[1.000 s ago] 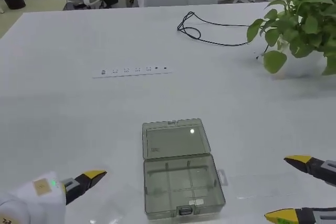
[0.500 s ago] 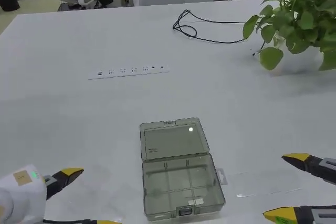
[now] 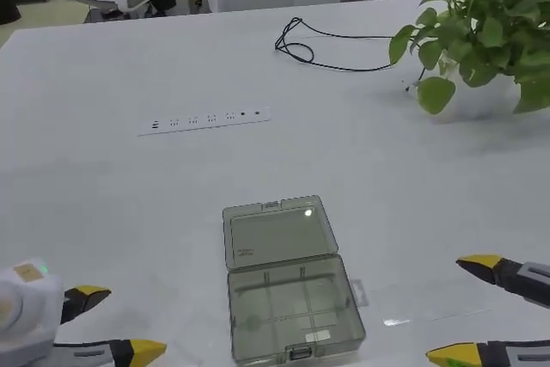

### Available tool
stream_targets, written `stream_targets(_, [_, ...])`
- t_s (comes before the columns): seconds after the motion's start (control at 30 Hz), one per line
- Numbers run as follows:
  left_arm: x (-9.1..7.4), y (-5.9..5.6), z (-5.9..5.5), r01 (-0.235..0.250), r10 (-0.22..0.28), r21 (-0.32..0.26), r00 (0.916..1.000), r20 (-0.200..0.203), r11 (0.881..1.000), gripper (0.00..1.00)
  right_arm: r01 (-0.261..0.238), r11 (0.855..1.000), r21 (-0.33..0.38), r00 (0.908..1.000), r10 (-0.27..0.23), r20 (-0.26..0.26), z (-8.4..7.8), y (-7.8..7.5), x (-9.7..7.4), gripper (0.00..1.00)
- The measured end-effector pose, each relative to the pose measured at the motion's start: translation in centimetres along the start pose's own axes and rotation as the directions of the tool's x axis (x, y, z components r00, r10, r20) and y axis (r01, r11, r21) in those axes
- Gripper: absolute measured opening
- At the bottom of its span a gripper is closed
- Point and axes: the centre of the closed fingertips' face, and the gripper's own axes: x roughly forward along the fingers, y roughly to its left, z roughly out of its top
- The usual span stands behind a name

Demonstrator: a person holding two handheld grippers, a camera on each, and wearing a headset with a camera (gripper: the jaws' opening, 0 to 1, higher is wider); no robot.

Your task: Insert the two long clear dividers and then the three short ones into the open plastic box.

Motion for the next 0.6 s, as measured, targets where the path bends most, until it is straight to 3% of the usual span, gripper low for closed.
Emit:
stream_targets(0.2, [0.7,0.8,-0.8,-0.016,0.015,-0.017,0.9982,-0.058,1.000,0.64,0.004,1.000,0.006,1.0000,-0.004,0.006,0.1,-0.1,0.0,0.80])
stream_targets(0.23, [0.8,1.2,-1.3,-0.028,0.027,-0.014,0.9957,-0.089,1.000,0.63,0.005,1.000,0.009,1.0000,-0.005,0.006,0.1,-0.1,0.0,0.80])
stream_targets(0.37, [1.2,1.9,-2.2,-0.054,0.051,-0.014,0.9885,-0.142,0.998,0.57,0.008,1.000,0.013,0.9999,-0.008,0.007,0.1,-0.2,-0.1,0.80])
stream_targets(0.6, [1.8,2.2,-3.4,-0.073,0.063,-0.041,0.9788,-0.195,0.997,0.52,0.008,1.000,0.019,0.9999,-0.008,0.009,0.0,-0.2,0.1,0.79])
